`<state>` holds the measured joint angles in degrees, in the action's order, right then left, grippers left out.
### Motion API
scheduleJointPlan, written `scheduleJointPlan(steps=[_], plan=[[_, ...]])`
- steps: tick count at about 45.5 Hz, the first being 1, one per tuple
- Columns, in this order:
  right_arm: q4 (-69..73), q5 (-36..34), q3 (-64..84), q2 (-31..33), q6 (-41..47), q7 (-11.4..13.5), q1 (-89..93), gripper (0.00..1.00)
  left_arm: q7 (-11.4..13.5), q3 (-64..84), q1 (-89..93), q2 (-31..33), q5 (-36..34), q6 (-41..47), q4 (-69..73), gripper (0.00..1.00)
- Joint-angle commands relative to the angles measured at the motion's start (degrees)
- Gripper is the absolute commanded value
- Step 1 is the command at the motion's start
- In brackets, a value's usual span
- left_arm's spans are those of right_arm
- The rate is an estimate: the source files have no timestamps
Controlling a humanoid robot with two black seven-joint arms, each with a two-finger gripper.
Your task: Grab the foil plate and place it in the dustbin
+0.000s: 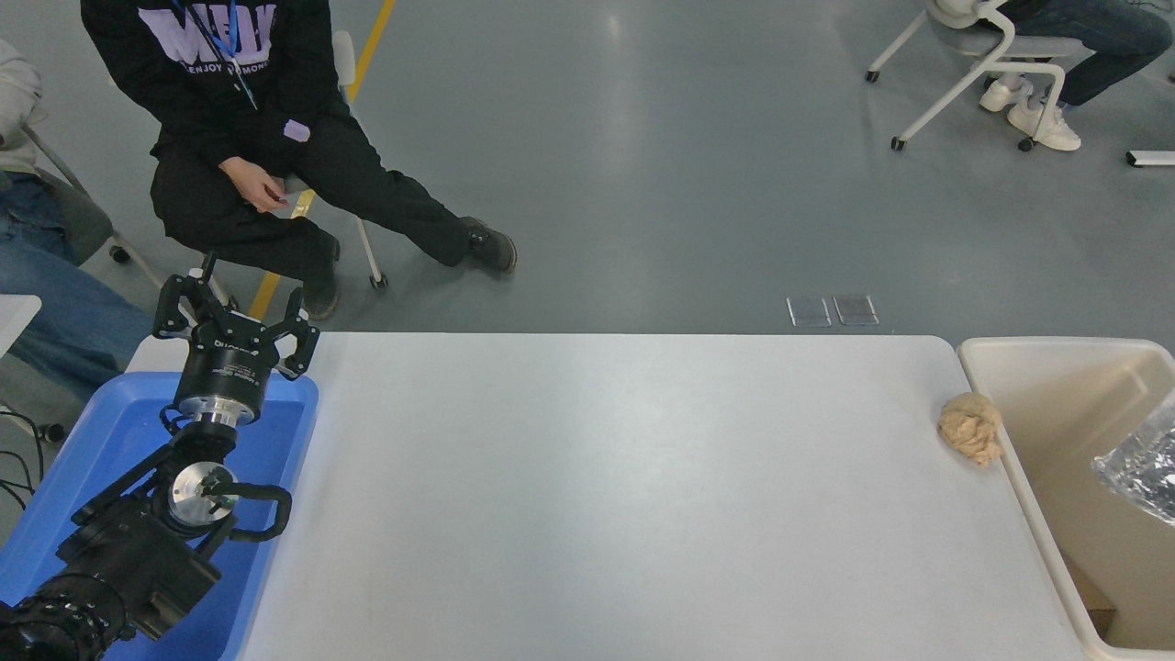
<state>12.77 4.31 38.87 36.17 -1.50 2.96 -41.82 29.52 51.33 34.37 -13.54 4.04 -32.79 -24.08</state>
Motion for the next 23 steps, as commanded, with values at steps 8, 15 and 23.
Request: scheduleJointPlan(steps=[8, 15, 23], plan=[[-4.51, -0.17, -0.73, -2.86, -2.36, -0.06, 3.07, 0.36, 0.01, 0.0, 0.0, 0.0, 0.0, 0.01, 0.0, 0.99], [-4.42, -0.09, -0.73, -2.86, -2.45, -0.06, 2.98, 0.56, 0.01, 0.0, 0.0, 0.0, 0.0, 0.01, 0.0, 0.99], [-3.98, -0.18, -0.73, -2.86, -4.03, -0.06, 2.72, 0.84, 0.01, 0.0, 0.0, 0.0, 0.0, 0.01, 0.0, 0.99]])
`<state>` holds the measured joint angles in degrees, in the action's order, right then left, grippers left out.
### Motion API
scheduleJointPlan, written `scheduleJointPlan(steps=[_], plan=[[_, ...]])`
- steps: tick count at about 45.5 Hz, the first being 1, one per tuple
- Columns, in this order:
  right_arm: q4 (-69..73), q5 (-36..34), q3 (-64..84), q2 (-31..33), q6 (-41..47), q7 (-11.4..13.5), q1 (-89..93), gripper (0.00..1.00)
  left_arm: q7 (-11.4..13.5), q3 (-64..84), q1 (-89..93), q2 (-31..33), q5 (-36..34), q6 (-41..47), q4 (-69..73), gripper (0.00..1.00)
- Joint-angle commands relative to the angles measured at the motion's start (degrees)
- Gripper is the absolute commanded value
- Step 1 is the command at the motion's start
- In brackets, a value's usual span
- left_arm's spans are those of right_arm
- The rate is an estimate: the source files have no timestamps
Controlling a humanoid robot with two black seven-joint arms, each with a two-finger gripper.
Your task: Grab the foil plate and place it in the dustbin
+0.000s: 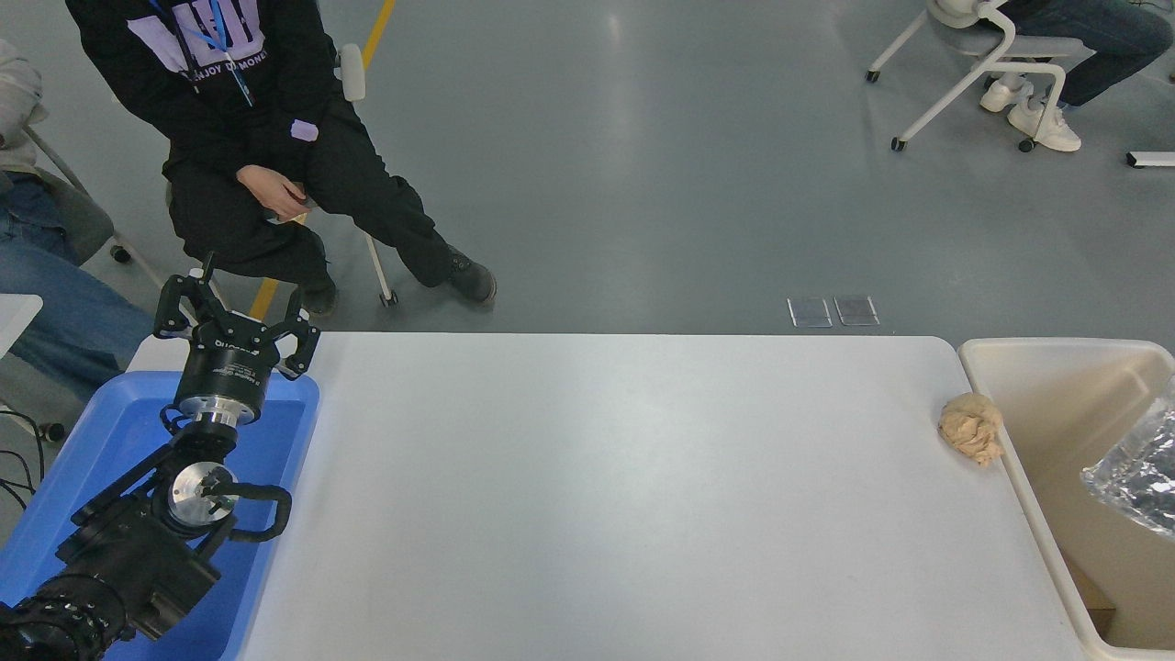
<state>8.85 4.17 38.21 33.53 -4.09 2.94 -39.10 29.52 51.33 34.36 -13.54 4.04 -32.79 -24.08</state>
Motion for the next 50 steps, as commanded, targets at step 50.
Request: scheduleJointPlan(steps=[50], plan=[[73.32, 0.49, 44.5, 4.36, 43.0, -0.22, -85.34, 1.0, 0.01, 0.0, 0.0, 0.0, 0.01, -0.09, 0.0, 0.99]])
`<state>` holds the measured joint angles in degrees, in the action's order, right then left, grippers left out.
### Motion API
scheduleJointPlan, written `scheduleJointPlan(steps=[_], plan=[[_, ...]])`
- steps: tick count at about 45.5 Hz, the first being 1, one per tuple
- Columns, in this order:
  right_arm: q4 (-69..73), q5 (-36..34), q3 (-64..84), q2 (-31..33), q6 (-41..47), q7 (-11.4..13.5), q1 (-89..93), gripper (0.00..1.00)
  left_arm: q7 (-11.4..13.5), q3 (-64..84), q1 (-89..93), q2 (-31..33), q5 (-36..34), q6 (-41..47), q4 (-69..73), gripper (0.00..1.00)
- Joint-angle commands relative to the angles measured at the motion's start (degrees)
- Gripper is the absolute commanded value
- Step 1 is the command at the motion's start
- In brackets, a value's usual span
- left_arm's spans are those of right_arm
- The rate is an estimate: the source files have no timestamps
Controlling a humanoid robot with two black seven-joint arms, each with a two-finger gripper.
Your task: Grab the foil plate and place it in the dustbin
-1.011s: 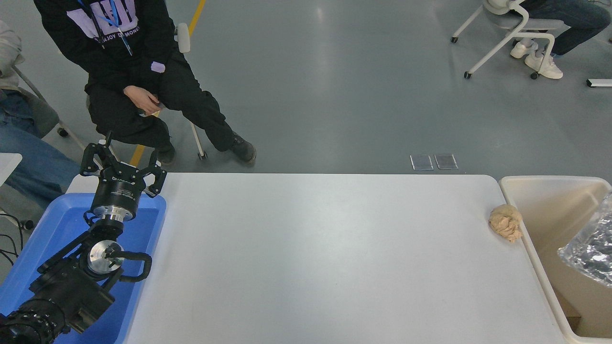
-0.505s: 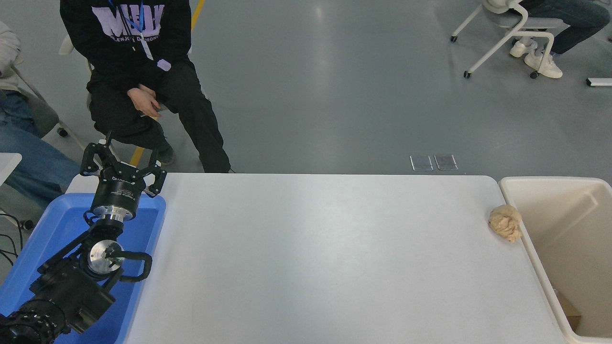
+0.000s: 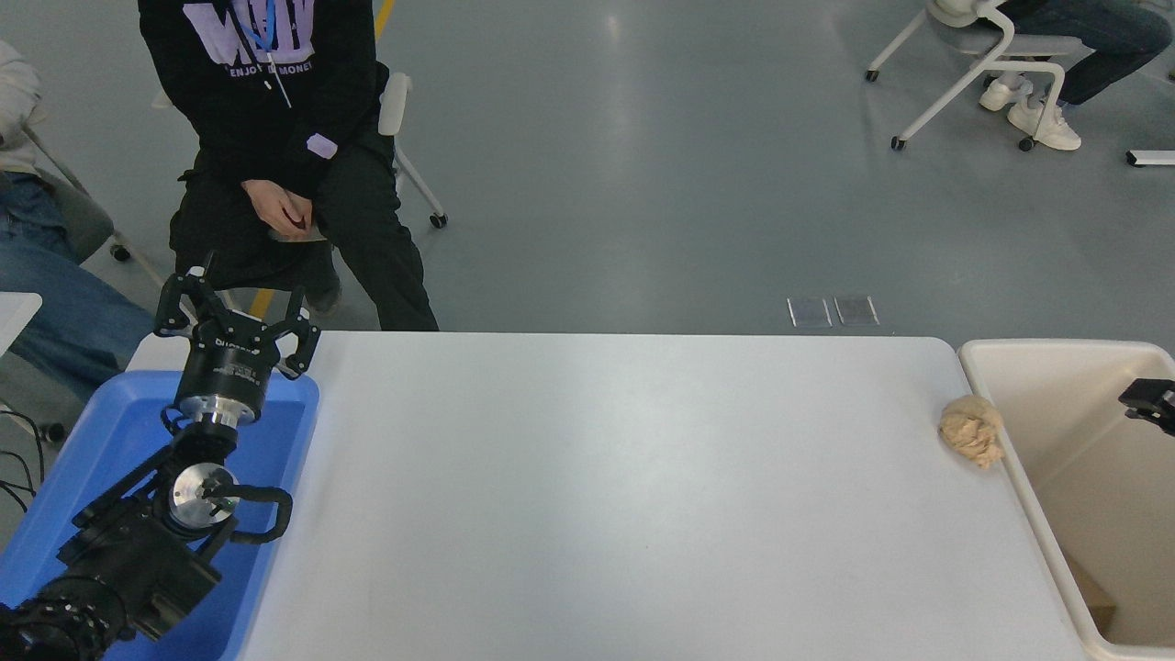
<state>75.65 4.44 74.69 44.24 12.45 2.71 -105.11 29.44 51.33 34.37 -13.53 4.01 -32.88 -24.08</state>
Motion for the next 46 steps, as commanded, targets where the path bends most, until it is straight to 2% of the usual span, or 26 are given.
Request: scheduleJointPlan(steps=[1, 3, 13, 21, 30, 46], plan=[[6.53, 0.13, 7.92, -7.84, 29.45, 0.02, -20.39, 1.0, 0.09, 0.0, 0.0, 0.0, 0.03, 0.09, 0.0, 0.99], [6.53, -0.22, 7.66, -10.56, 32.55, 0.02, -21.54, 1.0, 0.09, 0.0, 0.0, 0.0, 0.03, 0.09, 0.0, 0.99], [6.79, -0.66, 1.78, -23.92, 32.55, 0.02, -26.02, 1.0, 0.09, 0.0, 0.0, 0.0, 0.03, 0.09, 0.0, 0.99], [6.7, -1.63, -0.34, -30.08, 32.55, 0.02, -25.85, 1.0, 0.0, 0.0, 0.0, 0.0, 0.03, 0.09, 0.0, 0.99], [6.44, -2.95, -0.95, -31.5, 32.55, 0.02, -26.03, 1.0, 0.0, 0.0, 0.0, 0.0, -0.06, 0.01, 0.0, 0.99], [6.0, -5.49, -0.78, -29.3, 32.55, 0.02, -27.52, 1.0, 0.0, 0.0, 0.0, 0.0, -0.06, 0.01, 0.0, 0.99]])
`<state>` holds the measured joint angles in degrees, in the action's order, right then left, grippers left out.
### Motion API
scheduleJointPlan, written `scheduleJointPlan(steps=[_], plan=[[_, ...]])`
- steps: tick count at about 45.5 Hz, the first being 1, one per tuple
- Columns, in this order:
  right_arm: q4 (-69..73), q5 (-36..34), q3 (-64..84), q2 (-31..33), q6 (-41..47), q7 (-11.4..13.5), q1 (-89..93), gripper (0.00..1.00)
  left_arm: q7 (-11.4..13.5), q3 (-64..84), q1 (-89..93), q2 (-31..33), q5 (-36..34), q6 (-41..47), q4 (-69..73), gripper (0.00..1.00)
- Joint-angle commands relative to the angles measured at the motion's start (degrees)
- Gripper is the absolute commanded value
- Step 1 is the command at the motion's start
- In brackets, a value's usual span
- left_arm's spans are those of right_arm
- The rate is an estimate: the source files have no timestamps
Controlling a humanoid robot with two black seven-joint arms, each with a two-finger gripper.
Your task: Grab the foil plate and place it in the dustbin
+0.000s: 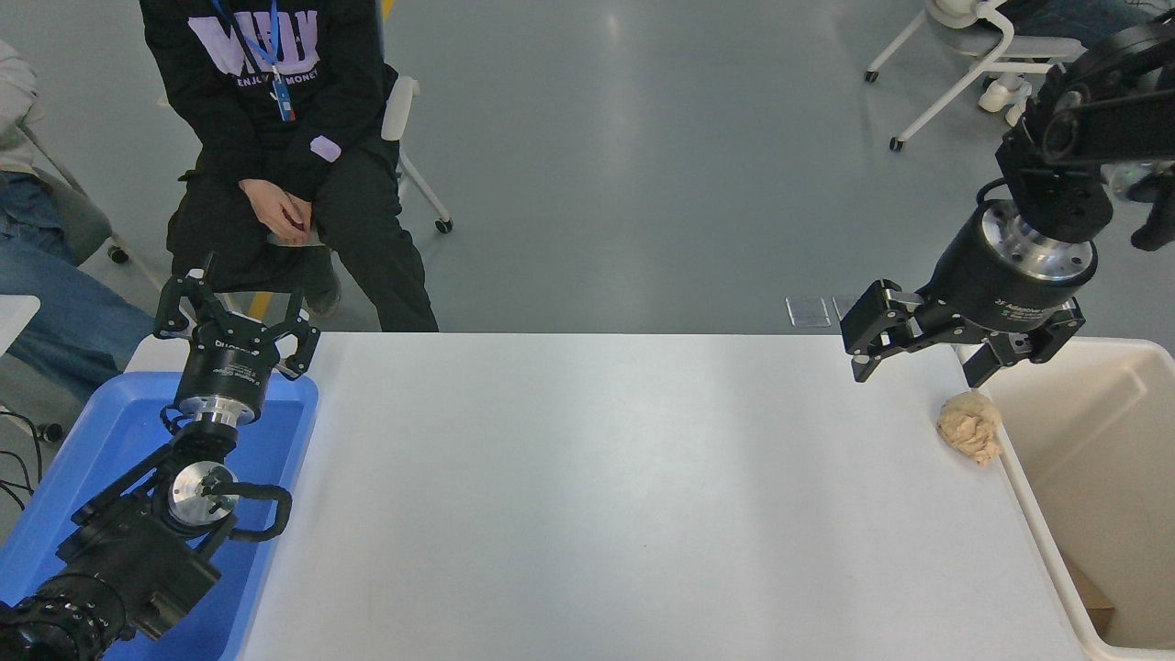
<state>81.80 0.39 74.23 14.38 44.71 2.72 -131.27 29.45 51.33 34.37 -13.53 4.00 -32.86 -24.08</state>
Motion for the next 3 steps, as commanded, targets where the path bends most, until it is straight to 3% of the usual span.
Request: scheduleJointPlan(steps=[1, 3], plan=[[-0.15, -1.62, -0.22, 0.57, 0.29, 0.0, -1.62, 1.0, 0.0, 0.0, 0.0, 0.0, -0.04, -0.01, -0.09, 0.99], [-0.15, -2.23, 0.39, 0.65, 0.29, 0.0, -2.32, 1.0, 0.0, 0.0, 0.0, 0.0, -0.04, -0.01, 0.0, 0.99]])
